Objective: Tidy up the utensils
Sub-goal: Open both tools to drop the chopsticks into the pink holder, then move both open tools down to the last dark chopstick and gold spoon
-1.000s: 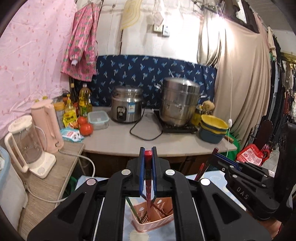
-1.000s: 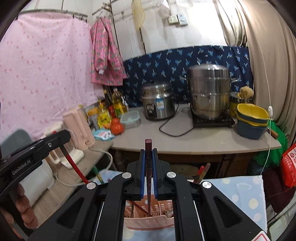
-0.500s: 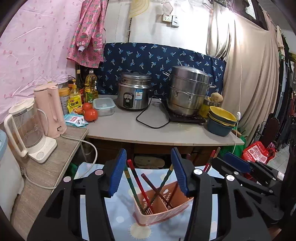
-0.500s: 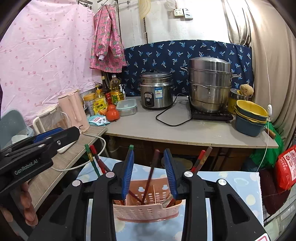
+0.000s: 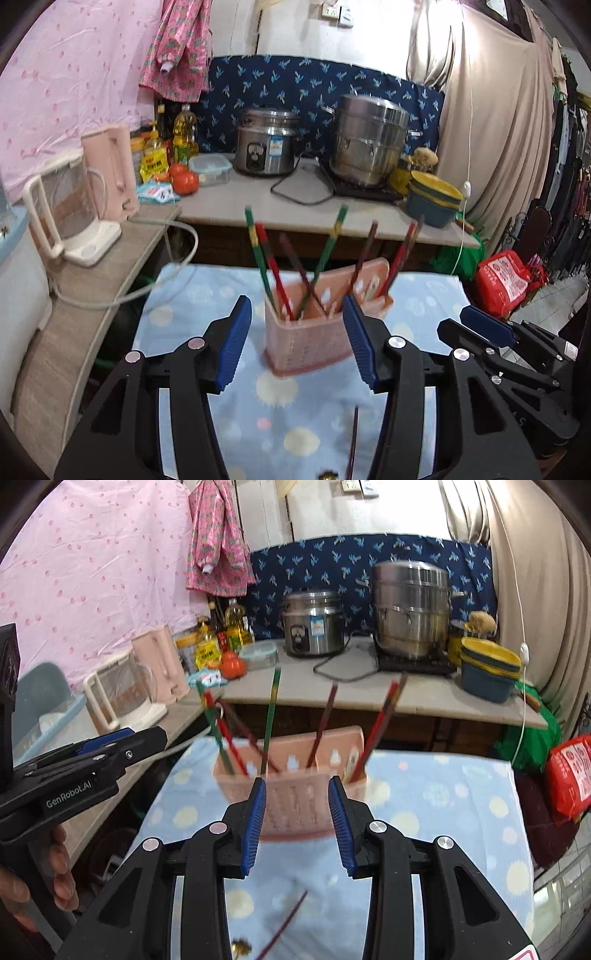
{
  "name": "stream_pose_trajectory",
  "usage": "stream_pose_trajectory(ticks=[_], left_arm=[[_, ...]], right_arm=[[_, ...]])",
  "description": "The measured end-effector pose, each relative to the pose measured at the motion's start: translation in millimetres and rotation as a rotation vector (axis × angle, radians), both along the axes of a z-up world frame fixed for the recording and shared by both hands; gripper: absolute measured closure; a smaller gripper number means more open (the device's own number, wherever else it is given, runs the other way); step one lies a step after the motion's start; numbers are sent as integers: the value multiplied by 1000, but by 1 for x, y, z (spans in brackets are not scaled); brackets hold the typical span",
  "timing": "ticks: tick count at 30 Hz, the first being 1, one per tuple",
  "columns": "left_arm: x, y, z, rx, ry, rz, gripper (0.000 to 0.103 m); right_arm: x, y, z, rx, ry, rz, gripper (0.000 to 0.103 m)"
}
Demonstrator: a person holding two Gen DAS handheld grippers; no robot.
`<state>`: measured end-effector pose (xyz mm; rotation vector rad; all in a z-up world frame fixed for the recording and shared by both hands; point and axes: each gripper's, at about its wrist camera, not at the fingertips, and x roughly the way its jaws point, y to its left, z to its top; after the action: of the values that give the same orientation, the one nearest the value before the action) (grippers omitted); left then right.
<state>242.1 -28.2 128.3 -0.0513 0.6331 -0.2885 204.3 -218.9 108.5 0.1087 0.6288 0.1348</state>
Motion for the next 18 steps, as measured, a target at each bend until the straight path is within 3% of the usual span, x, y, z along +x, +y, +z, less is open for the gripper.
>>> stream_pose_trajectory(ticks=[12, 18], left_arm=[[-89, 10, -100, 32, 220, -17, 54], [-126, 28, -143, 47, 326, 33, 54]], right_arm=[[-104, 7, -98, 35, 237, -5, 69], [-146, 32, -138, 33, 314, 35, 69]])
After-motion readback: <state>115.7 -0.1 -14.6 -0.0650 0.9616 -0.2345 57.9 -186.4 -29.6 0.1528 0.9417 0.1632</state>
